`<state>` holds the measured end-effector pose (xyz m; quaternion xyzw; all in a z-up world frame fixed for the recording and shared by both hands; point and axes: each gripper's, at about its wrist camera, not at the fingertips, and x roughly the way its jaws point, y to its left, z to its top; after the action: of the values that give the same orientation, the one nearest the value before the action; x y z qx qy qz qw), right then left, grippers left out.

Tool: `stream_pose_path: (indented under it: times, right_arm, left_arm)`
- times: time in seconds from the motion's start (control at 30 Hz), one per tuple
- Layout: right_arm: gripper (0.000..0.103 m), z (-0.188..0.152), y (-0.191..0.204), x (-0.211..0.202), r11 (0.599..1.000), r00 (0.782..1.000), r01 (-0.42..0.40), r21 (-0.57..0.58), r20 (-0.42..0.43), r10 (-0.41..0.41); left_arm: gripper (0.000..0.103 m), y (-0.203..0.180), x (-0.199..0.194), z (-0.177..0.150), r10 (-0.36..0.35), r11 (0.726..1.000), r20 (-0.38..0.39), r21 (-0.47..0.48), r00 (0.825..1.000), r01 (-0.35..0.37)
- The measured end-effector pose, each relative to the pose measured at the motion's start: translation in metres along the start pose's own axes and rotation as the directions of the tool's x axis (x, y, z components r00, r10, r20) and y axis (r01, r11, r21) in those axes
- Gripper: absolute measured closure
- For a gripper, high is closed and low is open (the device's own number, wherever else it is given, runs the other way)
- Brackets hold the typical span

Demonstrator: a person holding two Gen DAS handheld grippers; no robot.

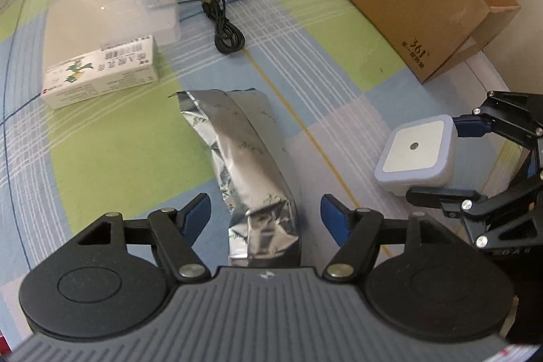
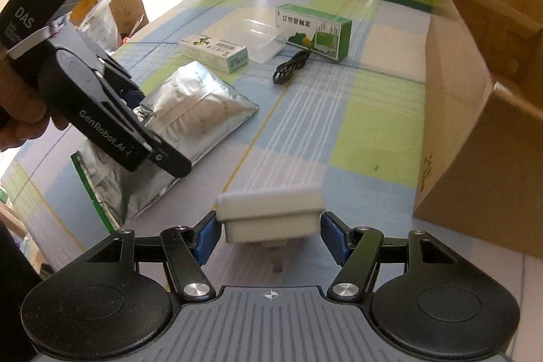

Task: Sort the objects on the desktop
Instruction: 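Lift and carry the foil bag and white plug with both tools over the cardboard box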

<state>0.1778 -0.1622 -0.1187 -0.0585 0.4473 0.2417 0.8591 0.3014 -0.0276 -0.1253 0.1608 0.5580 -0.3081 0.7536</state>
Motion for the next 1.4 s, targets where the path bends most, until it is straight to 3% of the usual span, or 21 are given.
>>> stream_pose_path:
  times: [0.2, 0.3, 0.5, 0.73, 1.03, 1.4]
  right_arm:
    - [0.039, 0.0, -0.005, 0.003, 1.0, 1.0, -0.009, 0.011, 0.025, 0.009]
    - [0.035, 0.001, -0.004, 0.006, 1.0, 0.999, -0.007, 0.001, 0.047, 0.007]
    - [0.034, 0.001, -0.003, 0.009, 1.0, 0.998, -0.01, 0.002, 0.067, 0.01]
    - [0.041, -0.002, -0.003, 0.007, 1.0, 0.996, 0.015, 0.007, 0.09, -0.015]
    - [0.041, -0.004, -0.004, 0.005, 0.999, 0.991, 0.048, 0.026, 0.122, -0.051]
    - [0.041, -0.007, -0.009, -0.007, 0.997, 0.987, 0.048, 0.053, 0.148, -0.055]
  left_arm:
    - [0.046, -0.007, 0.01, 0.004, 0.006, 1.0, -0.045, 0.028, 0.999, -0.005]
    - [0.054, -0.006, 0.012, 0.003, 0.027, 0.999, -0.045, 0.029, 0.999, -0.025]
    - [0.06, -0.002, 0.01, 0.0, 0.025, 1.0, -0.031, 0.011, 0.999, -0.025]
    - [0.059, -0.001, 0.008, -0.004, 0.025, 0.999, -0.015, -0.019, 1.0, -0.026]
    - [0.056, 0.001, 0.009, -0.004, 0.026, 0.999, -0.025, -0.019, 0.999, -0.026]
    - [0.065, -0.001, 0.002, -0.014, 0.022, 1.0, -0.006, -0.012, 1.0, -0.022]
